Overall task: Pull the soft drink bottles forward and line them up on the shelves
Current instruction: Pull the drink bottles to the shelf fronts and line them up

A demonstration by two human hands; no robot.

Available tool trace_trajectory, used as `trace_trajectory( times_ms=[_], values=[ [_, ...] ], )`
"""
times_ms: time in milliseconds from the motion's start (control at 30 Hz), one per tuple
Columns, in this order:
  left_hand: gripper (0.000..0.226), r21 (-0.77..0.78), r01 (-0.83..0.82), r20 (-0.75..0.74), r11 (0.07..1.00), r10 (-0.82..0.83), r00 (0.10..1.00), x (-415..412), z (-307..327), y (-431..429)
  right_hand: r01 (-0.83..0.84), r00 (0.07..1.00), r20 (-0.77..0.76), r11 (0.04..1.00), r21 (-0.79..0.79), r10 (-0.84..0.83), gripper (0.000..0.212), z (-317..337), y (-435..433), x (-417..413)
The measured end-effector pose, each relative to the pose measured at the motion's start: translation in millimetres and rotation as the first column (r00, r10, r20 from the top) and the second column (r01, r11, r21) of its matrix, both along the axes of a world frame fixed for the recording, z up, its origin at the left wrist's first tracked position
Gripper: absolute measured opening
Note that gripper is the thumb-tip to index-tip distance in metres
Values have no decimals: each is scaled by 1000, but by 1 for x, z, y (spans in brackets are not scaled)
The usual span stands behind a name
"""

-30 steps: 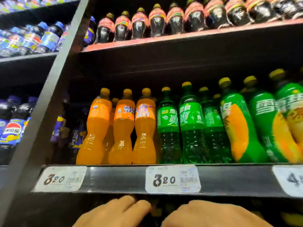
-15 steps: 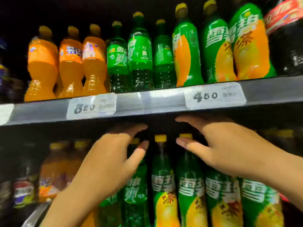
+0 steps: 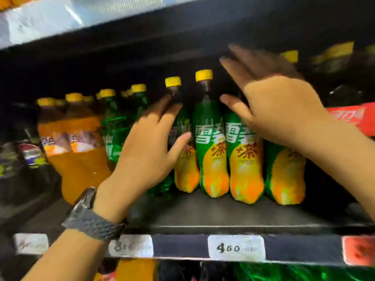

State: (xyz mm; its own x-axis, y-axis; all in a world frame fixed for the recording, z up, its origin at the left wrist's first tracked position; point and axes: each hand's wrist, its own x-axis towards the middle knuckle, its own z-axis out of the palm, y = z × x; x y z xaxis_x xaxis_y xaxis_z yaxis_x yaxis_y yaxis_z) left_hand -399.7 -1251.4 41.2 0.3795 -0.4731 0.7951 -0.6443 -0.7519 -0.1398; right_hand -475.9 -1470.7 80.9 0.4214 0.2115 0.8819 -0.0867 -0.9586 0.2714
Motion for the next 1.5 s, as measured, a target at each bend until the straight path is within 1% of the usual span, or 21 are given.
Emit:
trace_trajectory(
  times_ms=[100, 133, 233, 300, 400, 500, 567, 667, 733, 900, 1000, 1133, 1167, 1233, 1267, 1333, 1400, 1500],
  values=[
    [60, 28, 15, -28, 1000, -14, 1000, -6, -21, -1, 43, 997, 62, 998, -45, -40, 64, -12, 0, 2],
    [60, 27, 23, -36, 999, -22, 999, -10, -28, 0, 69, 996, 61, 996, -64, -65, 66, -18, 1, 0],
    [62, -19, 57, -95, 998, -59, 994, -18, -46, 2, 136, 991, 25, 984, -118, -134, 69, -44, 5, -5],
    [63, -12, 91, -131, 996, -92, 987, -24, -61, 3, 176, 984, 11, 975, -138, -176, 68, -66, 10, -9],
    [64, 4, 144, -173, 990, -141, 975, -34, -83, 6, 196, 980, -18, 973, -122, -200, 69, -86, 15, -18],
    [64, 6, 165, -206, 986, -160, 965, -45, -102, 16, 199, 977, -58, 974, -111, -207, 76, -101, 19, -24],
    [63, 23, 137, -219, 990, -129, 967, -48, -116, 23, 220, 971, -75, 970, -108, -228, 79, -109, 19, -26],
    [65, 48, 27, -260, 998, -13, 965, -50, -128, 27, 260, 958, -93, 960, -106, -270, 80, -110, 19, -25],
    [65, 84, -26, -285, 996, 49, 957, -49, -130, 27, 287, 945, -134, 952, -104, -300, 81, -108, 19, -23],
    [63, 132, -52, -299, 990, 89, 950, -50, -128, 28, 372, 877, -274, 918, -133, -395, 89, -108, 13, -29],
    [60, 145, -53, -298, 988, 95, 950, -51, -126, 30, 366, 876, -295, 924, -112, -382, 84, -118, 15, -41],
    [58, 128, -48, -316, 991, 87, 945, -53, -125, 29, 335, 895, -308, 942, -15, -323, 74, -126, 11, -63],
    [58, 112, -32, -325, 993, 67, 943, -53, -124, 28, 332, 899, -312, 943, 25, -308, 73, -129, 9, -69],
    [57, 38, 58, -347, 998, -41, 937, -58, -120, 19, 307, 911, -321, 946, 103, -260, 73, -139, 5, -78],
    [58, 6, 118, -342, 993, -109, 934, -62, -118, 12, 299, 910, -334, 948, 112, -247, 73, -145, 3, -81],
    [60, 7, 194, -302, 981, -183, 936, -70, -113, -6, 302, 896, -366, 949, 88, -251, 75, -153, -2, -82],
    [61, 18, 214, -299, 977, -199, 933, -72, -111, -22, 294, 893, -383, 951, 99, -237, 76, -157, -5, -81],
    [63, 47, 185, -330, 982, -159, 931, -68, -118, -37, 276, 904, -376, 950, 144, -205, 75, -160, -6, -79]
  ],
)
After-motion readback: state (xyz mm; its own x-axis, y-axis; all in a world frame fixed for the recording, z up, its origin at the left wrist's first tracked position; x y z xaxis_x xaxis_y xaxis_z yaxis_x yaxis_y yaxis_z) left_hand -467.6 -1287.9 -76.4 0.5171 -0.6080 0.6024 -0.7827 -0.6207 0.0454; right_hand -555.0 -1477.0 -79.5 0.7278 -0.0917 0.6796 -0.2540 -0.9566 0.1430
